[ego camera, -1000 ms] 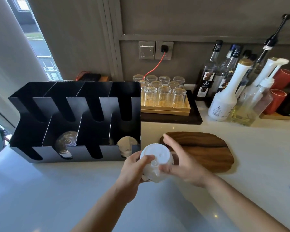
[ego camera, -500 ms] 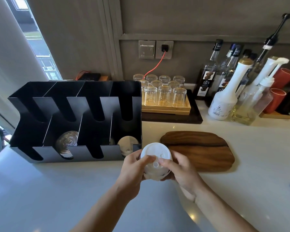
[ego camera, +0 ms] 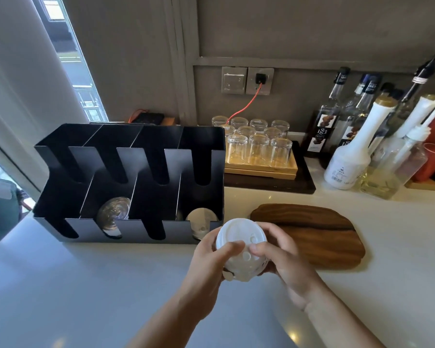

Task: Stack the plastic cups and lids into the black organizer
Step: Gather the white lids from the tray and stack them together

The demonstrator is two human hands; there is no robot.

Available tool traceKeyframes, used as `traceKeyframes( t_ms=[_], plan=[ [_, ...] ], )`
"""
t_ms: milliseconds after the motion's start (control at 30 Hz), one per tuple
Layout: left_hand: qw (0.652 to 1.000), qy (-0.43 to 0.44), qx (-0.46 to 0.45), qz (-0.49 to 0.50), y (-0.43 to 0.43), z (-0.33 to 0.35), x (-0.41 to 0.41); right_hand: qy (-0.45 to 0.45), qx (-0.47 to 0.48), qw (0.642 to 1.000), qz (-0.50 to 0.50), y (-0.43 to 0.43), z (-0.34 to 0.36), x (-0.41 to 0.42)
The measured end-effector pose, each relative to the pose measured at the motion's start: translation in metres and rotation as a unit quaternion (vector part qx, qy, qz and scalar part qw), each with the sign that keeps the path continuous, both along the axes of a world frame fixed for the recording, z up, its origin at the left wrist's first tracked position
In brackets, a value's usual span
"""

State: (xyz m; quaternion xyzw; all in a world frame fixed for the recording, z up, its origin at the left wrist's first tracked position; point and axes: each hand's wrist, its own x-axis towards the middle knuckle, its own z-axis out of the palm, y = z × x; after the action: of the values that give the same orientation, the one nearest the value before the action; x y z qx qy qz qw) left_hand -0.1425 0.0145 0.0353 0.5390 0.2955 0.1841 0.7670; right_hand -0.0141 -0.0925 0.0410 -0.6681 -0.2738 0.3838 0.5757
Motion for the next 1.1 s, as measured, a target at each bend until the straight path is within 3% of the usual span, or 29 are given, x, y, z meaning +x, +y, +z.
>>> traceKeyframes(
  t_ms=[400, 533, 633, 700, 767, 867, 1000, 1100],
  plan=[
    [0.996, 0.008, 0.061, 0.068, -0.001, 0.004, -0.002, -0.022, 0.02, 0.999, -0.021, 0.006, 0.004, -0.016],
    [0.993, 0.007, 0.077, 0.087, -0.001, 0.008, 0.0, -0.045, 0.005, 0.999, 0.026, 0.005, 0.01, -0.01],
    [0.992, 0.011, 0.074, 0.099, 0.005, 0.008, -0.001, -0.133, -0.022, 0.989, 0.055, 0.001, 0.016, -0.001],
    [0.991, 0.014, 0.078, 0.104, 0.007, 0.01, -0.003, -0.266, -0.032, 0.958, 0.105, 0.0, 0.025, 0.002],
    [0.992, 0.015, 0.09, 0.092, 0.007, 0.011, -0.002, -0.391, -0.063, 0.899, 0.189, 0.001, 0.038, 0.0],
    [0.991, 0.024, 0.102, 0.082, 0.002, 0.012, -0.001, -0.495, -0.108, 0.825, 0.25, 0.009, 0.047, -0.005],
    [0.993, 0.022, 0.097, 0.066, 0.002, 0.017, 0.0, -0.558, -0.08, 0.791, 0.235, 0.02, 0.037, -0.004],
    [0.995, 0.023, 0.082, 0.051, 0.009, 0.019, -0.003, -0.547, -0.065, 0.799, 0.24, 0.026, 0.034, 0.003]
  ],
)
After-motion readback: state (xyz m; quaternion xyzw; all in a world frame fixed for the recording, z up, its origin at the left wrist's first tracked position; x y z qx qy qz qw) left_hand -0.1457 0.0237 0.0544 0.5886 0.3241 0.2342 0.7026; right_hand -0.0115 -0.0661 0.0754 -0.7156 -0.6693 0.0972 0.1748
